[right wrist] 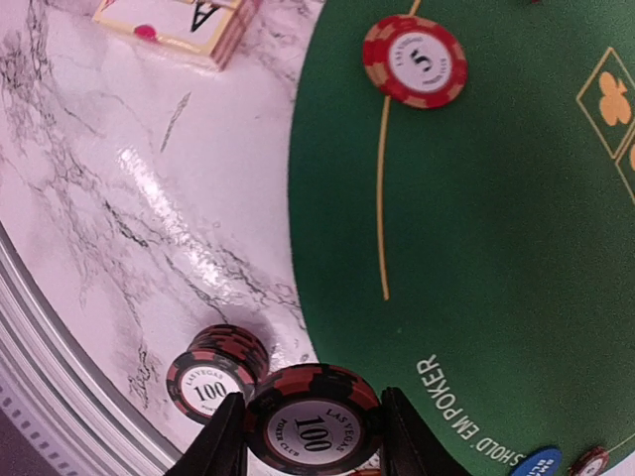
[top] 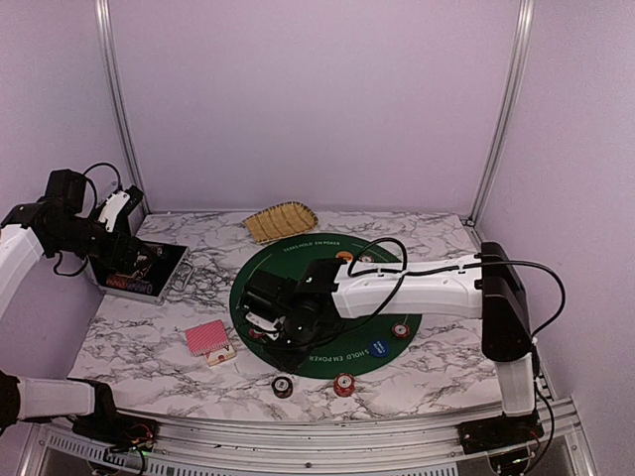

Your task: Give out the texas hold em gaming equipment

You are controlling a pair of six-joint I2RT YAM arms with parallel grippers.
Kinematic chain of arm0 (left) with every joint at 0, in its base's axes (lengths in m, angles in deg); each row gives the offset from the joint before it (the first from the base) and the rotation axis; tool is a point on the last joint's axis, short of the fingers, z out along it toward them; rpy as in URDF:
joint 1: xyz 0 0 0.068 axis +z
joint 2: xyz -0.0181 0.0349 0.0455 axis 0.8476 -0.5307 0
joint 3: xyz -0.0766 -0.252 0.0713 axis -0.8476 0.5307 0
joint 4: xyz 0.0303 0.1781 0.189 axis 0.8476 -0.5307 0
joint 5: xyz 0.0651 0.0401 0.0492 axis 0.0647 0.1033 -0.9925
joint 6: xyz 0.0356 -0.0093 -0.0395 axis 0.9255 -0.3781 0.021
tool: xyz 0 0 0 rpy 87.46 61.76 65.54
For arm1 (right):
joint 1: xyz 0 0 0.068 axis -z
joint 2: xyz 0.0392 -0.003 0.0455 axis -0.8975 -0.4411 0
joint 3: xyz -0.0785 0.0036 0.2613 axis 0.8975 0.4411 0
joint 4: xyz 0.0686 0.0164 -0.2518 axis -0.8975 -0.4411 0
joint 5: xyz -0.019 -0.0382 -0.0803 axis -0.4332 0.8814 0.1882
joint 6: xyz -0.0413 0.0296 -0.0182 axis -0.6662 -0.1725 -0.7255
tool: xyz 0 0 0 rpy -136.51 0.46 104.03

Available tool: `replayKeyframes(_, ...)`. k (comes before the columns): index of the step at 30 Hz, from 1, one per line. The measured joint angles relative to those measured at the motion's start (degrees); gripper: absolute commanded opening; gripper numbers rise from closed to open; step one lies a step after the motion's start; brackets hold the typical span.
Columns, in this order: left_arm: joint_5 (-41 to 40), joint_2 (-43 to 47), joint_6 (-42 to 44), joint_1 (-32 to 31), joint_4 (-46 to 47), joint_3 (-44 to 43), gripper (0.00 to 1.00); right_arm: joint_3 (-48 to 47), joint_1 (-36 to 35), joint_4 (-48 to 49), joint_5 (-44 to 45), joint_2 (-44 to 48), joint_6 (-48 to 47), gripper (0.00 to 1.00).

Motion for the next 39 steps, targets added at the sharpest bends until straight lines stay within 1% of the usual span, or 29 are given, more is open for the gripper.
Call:
replayKeyframes(6, 0.0, 0.0, 0.0, 0.0, 0.0, 0.0, 0.99, 0.0, 6.9, -0.2, 2.1, 3.3, -1.1, 0.26)
replayKeyframes(9, 0.0, 0.0, 0.0, 0.0, 0.0, 0.0, 0.99, 0.0, 12.4, 0.2, 3.4, 3.8, -1.8, 0.26)
replayKeyframes(14, 0.1, 0.0, 0.0, 0.0, -0.1, 0.0, 0.99, 0.0, 22.0, 2.6, 5.1, 3.8, -2.8, 0.24)
replayKeyframes(17, 0.1, 0.0, 0.0, 0.0, -0.1, 0.0, 0.99, -0.2, 26.5, 4.5, 6.0, 3.0, -3.0, 0.24)
replayKeyframes(20, 0.0, 0.0, 0.0, 0.0, -0.2, -0.2, 0.99, -2.0, 29.8, 5.8, 6.3, 0.3, -3.0, 0.23)
replayKeyframes(24, 0.0, 0.0, 0.0, 0.0, -0.2, -0.3, 0.99, -5.1, 32.2, 7.9, 6.0, -4.8, -3.0, 0.22)
replayKeyframes(29, 0.0, 0.0, 0.0, 0.0, -0.2, -0.3, 0.99, -7.6, 33.4, 9.4, 5.9, -10.1, -2.7, 0.21)
replayKeyframes(39, 0.0, 0.0, 0.2, 0.0, -0.2, -0.3, 0.99, -9.0, 34.2, 10.9, 6.0, -11.9, -1.9, 0.19)
